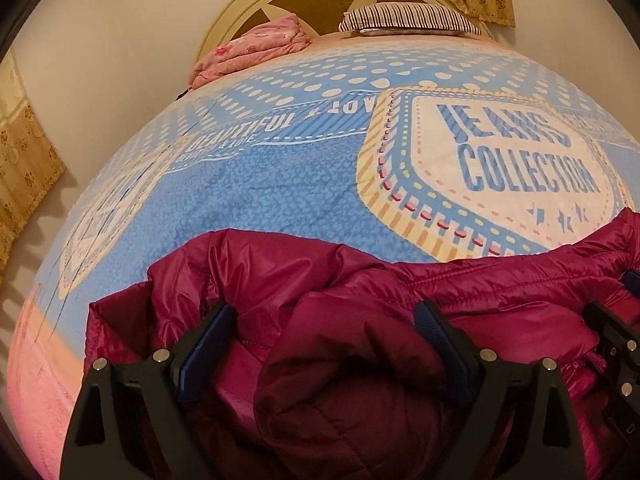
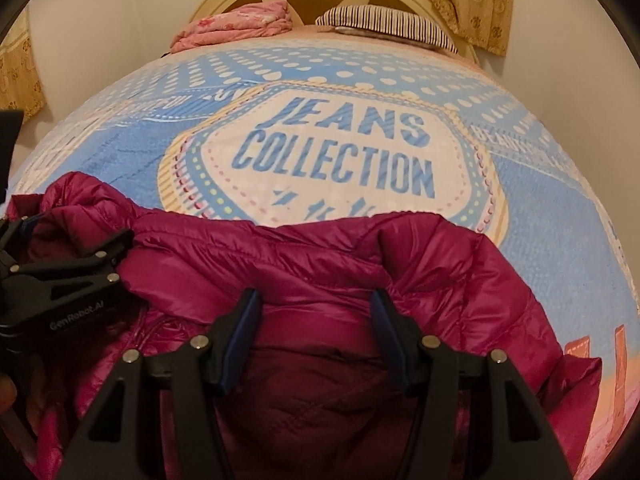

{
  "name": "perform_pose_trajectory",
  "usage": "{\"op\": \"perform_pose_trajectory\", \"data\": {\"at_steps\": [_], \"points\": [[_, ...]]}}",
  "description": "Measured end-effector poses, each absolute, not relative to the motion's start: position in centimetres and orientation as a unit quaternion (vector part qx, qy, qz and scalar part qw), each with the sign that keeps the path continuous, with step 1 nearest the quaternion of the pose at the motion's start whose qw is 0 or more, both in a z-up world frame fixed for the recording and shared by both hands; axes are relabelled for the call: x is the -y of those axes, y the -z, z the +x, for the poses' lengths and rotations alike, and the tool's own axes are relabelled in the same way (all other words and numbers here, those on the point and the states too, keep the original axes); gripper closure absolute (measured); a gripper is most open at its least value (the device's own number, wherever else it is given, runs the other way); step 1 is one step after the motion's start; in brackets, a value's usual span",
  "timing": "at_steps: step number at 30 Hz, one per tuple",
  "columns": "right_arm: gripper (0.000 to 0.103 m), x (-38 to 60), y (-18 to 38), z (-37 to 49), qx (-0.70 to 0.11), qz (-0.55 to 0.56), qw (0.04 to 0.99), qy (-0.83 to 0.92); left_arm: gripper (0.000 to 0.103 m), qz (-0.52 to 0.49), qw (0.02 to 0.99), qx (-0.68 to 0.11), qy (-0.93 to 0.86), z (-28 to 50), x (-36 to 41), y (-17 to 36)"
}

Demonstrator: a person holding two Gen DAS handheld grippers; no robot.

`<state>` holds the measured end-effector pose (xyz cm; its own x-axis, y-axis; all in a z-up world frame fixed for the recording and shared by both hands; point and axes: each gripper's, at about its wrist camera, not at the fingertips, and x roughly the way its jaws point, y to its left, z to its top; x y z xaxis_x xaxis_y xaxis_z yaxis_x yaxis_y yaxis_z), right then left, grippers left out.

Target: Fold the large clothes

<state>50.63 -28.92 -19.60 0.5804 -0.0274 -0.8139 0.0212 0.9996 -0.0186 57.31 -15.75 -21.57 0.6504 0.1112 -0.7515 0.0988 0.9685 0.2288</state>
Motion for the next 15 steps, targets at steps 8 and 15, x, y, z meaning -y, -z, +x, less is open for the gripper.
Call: {"op": "perform_pose_trajectory", "data": {"at_steps": [8, 15], "points": [[0.042, 28.76, 19.72, 50.66, -0.454, -0.012, 0.89, 0.021, 0.01, 0.133, 0.899, -0.417, -0.007, 57.38, 15.98, 21.71], [0.042, 28.73, 19.8, 50.77, -0.454, -0.015, 0.891, 0.022, 0.009, 0.137, 0.9, -0.415, -0.009, 57.29, 16.08, 21.72]]}}
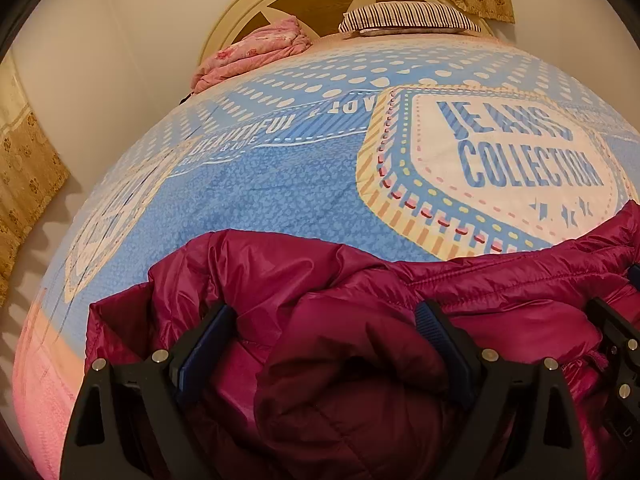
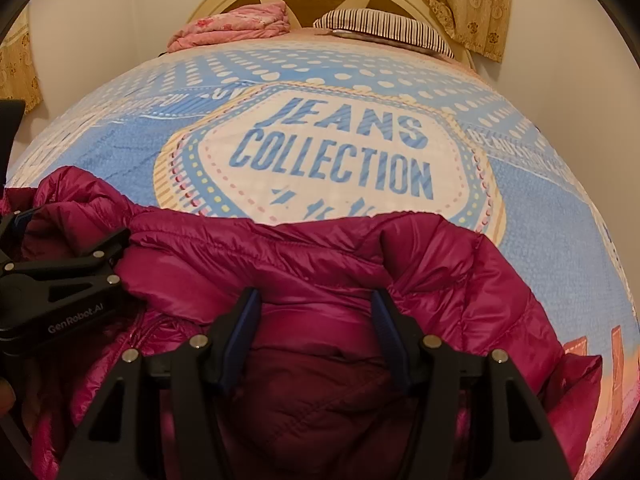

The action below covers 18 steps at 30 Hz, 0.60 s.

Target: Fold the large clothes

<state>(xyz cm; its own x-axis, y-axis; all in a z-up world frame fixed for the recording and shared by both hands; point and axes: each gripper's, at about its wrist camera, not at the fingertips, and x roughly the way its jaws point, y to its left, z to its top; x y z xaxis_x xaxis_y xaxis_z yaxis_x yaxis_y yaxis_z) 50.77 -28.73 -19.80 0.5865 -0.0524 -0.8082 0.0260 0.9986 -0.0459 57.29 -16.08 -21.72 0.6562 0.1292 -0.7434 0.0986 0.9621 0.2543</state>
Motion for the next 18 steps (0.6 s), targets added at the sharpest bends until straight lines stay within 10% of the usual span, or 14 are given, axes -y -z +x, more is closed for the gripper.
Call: {"op": "perform_pose_trajectory", "data": {"at_steps": [18], "points": [[0.042, 28.64, 19.93, 50.79, -0.452, -0.018, 0.891, 0.026, 0.009, 0.173, 0.899, -0.402, -0.025, 57.04, 16.83, 21.96]]}}
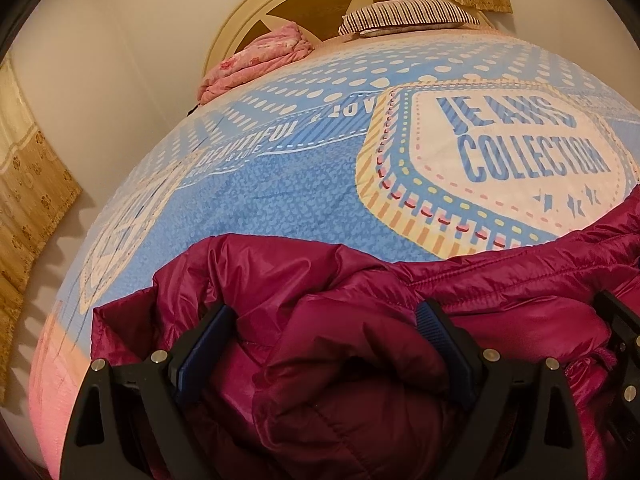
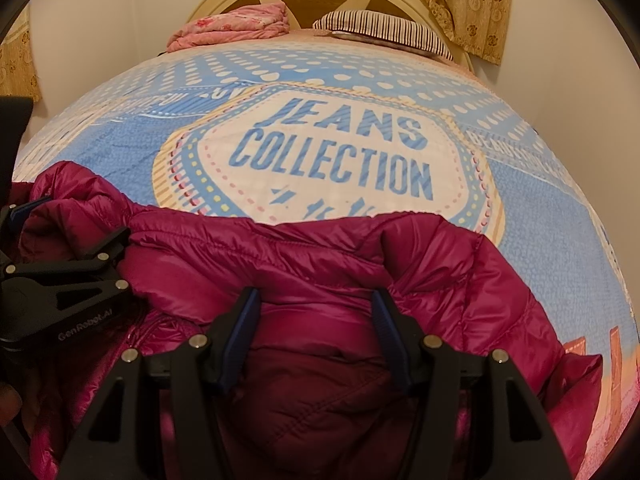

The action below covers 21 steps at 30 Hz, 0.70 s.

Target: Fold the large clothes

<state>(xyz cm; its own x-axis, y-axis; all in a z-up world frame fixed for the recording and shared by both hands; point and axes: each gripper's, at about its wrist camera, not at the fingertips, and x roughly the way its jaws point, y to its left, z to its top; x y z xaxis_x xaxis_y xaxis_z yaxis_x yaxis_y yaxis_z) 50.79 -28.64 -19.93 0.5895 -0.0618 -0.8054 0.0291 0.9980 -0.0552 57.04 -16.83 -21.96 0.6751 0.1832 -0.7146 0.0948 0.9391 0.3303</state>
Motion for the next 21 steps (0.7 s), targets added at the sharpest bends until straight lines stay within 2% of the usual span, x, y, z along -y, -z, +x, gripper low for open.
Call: {"op": "perform_pose_trajectory", "data": {"at_steps": [21], "points": [[0.041, 28.51, 19.96, 50.79, -0.452, -0.025, 0.891, 0.03, 0.009, 0.194, 0.898, -0.393, -0.035, 56.89, 17.45, 22.15]]}}
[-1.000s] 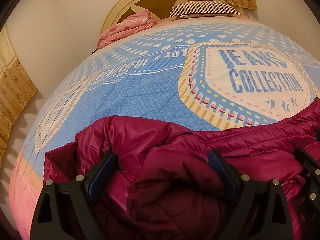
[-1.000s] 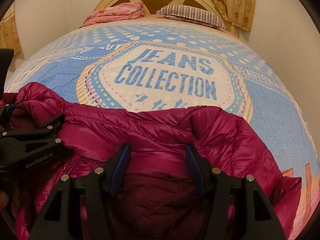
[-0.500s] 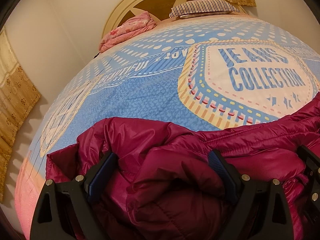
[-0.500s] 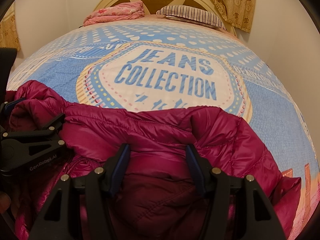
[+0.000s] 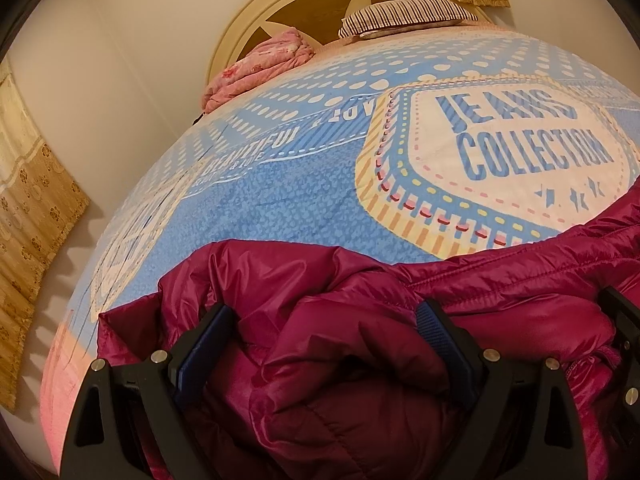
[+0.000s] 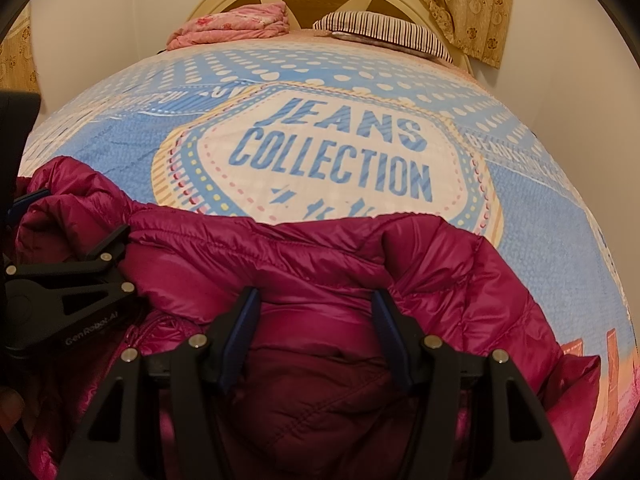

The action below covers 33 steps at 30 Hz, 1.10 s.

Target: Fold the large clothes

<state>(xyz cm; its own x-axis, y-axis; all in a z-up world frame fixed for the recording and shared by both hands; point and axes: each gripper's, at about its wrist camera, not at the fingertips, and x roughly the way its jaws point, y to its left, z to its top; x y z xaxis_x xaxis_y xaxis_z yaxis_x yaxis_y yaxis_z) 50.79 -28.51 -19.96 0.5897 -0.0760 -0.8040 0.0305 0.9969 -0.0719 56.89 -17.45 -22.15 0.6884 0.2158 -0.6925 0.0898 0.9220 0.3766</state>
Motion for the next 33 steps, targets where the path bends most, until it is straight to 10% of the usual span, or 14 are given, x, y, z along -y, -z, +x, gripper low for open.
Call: {"op": "perform_pose_trajectory", "data": {"at_steps": [11, 16, 33], "points": [[0.04, 28.4, 19.8, 51.0, -0.457, -0.032, 0.889, 0.028, 0.008, 0.182, 0.897, -0.403, -0.026, 57.2, 17.1, 21.9], [0.015, 28.6, 17.8, 50.2, -0.45, -0.069, 0.89, 0.024, 0.009, 0.168, 0.886, -0.433, 0.006, 57.4, 16.0, 19.9], [0.015, 30.6, 15.1, 35.0, -0.455, 0.002, 0.891, -0.003, 0.009, 0.158, 0.91, -0.382, 0.022, 39.5, 7.2, 14.9]]}}
